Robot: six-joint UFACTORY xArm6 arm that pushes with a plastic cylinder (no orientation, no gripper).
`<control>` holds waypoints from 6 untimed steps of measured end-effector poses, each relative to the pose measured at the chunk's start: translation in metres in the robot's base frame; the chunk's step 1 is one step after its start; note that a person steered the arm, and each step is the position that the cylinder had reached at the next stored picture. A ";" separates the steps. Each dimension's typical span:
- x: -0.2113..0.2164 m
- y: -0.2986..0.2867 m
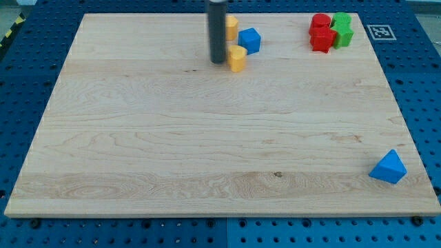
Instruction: Move the yellow heart towards the blue triangle
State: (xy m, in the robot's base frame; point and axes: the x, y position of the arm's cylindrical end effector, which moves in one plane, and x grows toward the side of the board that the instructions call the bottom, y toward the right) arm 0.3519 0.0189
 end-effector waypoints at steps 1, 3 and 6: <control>0.045 0.061; 0.030 -0.015; -0.014 0.040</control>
